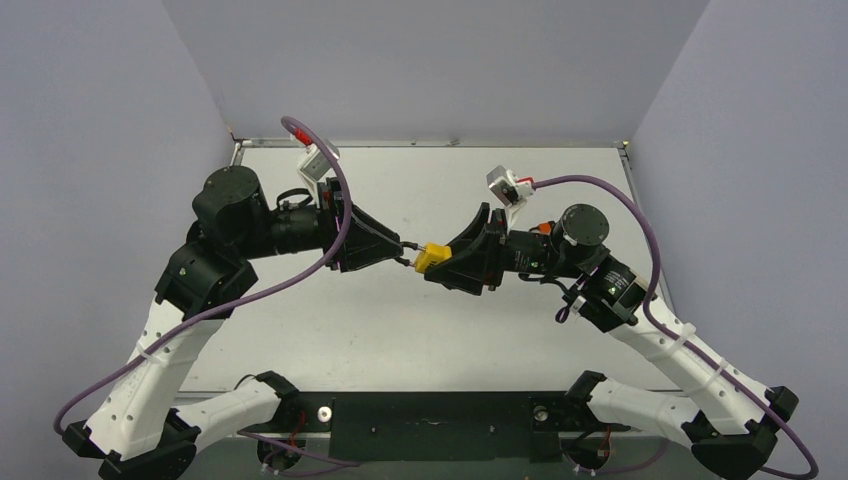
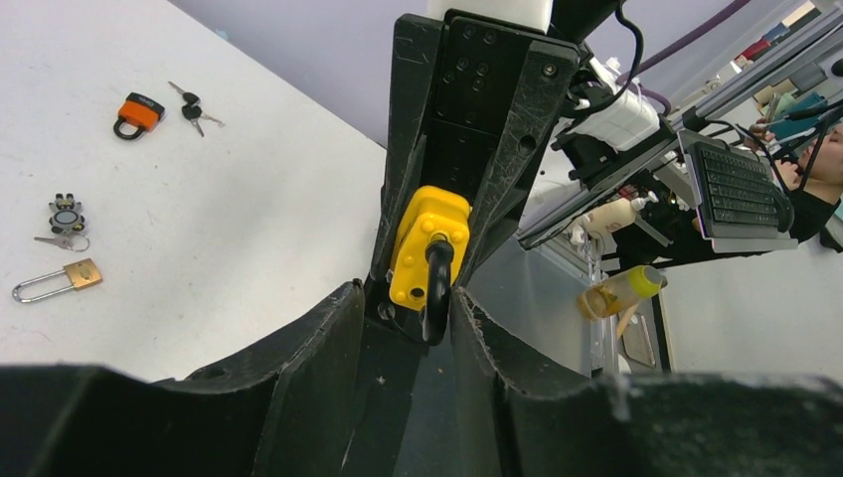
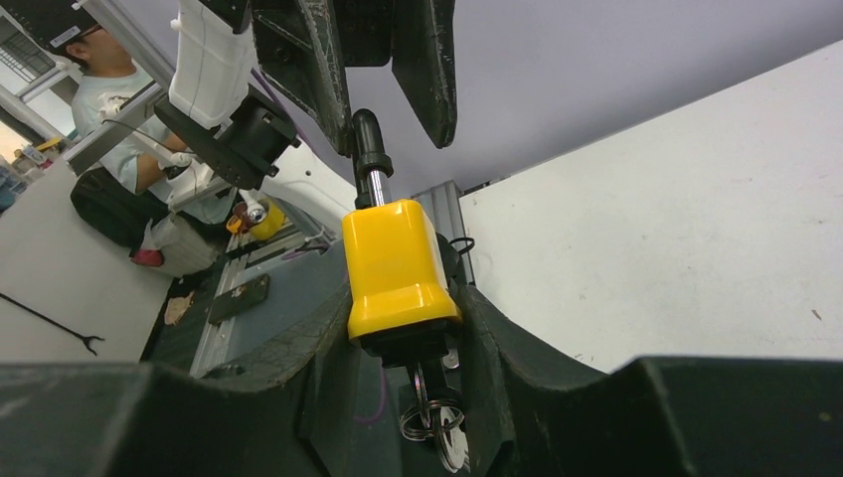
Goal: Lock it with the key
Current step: Lock the lock.
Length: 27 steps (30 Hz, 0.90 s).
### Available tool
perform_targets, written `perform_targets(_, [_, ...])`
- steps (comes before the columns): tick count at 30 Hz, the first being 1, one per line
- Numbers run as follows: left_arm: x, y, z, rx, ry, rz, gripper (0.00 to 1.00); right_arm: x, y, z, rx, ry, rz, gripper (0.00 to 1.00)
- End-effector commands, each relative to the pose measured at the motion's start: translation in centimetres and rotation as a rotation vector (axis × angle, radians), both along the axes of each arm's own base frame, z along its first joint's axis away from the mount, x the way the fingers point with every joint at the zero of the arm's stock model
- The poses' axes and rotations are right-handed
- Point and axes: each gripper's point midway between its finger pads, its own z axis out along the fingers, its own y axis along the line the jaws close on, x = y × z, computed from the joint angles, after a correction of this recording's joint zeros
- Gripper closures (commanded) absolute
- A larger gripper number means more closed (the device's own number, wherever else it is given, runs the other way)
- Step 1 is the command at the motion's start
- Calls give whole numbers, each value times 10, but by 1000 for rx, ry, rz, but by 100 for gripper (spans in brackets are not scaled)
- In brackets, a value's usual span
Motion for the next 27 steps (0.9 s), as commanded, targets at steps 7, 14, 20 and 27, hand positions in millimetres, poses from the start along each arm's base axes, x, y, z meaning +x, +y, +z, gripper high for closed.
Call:
perform_targets(7, [-12, 1, -8, 34, -38, -69, 72, -3, -3, 20, 56, -45, 34, 100])
perform_targets(14, [-12, 1, -14, 47, -31, -77, 75, -1, -1, 12, 23, -22, 38, 100])
perform_targets(20, [-10, 0, -18, 58, -29, -77, 81, 0, 0, 12, 18, -18, 41, 100])
perform_targets(27, [-10, -1, -26, 75, -18, -84, 100, -1, 1, 17, 30, -8, 48, 100])
